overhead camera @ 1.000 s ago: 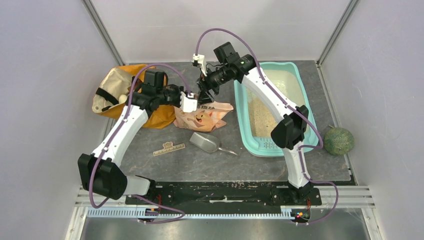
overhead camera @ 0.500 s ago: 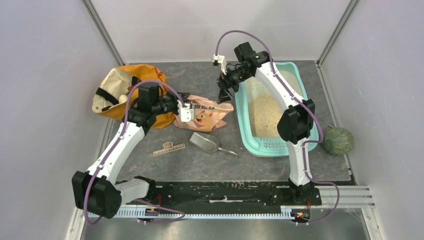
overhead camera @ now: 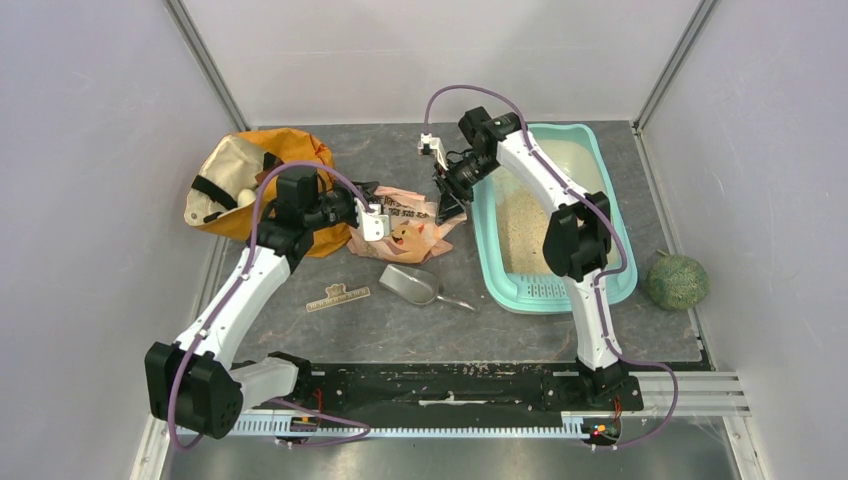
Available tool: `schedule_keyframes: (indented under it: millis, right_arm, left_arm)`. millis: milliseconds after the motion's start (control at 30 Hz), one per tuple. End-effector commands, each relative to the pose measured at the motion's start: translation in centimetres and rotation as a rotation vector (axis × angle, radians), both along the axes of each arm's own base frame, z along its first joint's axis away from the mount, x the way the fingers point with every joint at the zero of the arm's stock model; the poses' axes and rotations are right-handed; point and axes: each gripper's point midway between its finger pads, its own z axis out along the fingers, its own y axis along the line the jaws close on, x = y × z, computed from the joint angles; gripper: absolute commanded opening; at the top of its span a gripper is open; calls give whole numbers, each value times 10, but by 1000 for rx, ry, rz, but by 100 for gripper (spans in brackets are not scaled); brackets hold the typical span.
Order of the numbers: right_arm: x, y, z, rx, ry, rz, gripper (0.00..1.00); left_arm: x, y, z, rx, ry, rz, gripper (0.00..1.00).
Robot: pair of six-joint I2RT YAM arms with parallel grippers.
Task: Fill the litter box with clean litter
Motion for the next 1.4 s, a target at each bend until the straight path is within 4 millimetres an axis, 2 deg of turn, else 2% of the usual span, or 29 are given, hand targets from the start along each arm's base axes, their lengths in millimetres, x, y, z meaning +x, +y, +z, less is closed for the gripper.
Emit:
schedule_keyframes:
  millis: [0,67,133,300,467,567,700,800,967,1067,1167,1267,1367]
  right_arm:
    - [-12,2,17,41,2,37,39]
    - [-10,-1,19,26,-13,25,16]
    - [-7,-1,22,11,-38,0,0]
    - [13,-2,21,-36,-150,-130,0]
    - [26,0,25,-34,-224,-245,0]
    - [27,1,26,-39,-234,-276,0]
    - [29,-2,24,-52,-234,-303,0]
    - [25,-1,25,-41,-236,-293,0]
    - [20,3,26,-21,-246,-271,0]
    - [22,4,28,-13,-276,-285,0]
    - [21,5,24,-13,-309,-290,0]
    - [22,7,23,-19,-388,-281,0]
    - [21,7,19,-32,-469,-272,0]
  left_arm:
    - [7,2,14,-35,-45,34,2]
    - [6,3,14,-43,-28,44,2]
    - [2,4,13,-50,10,53,2]
    - [-15,9,5,-70,184,99,2]
    - [-66,18,-37,92,419,10,2]
    - [-84,25,-62,166,495,-15,2]
    - [-81,42,-100,278,555,36,2]
    - [-67,48,-114,296,564,104,2]
    - [-57,44,-109,234,608,169,11]
    - [-54,44,-101,186,647,233,27]
    - [-63,44,-93,164,708,250,35]
    - [-79,32,-57,85,765,206,44]
    - [-88,15,1,-60,787,172,46]
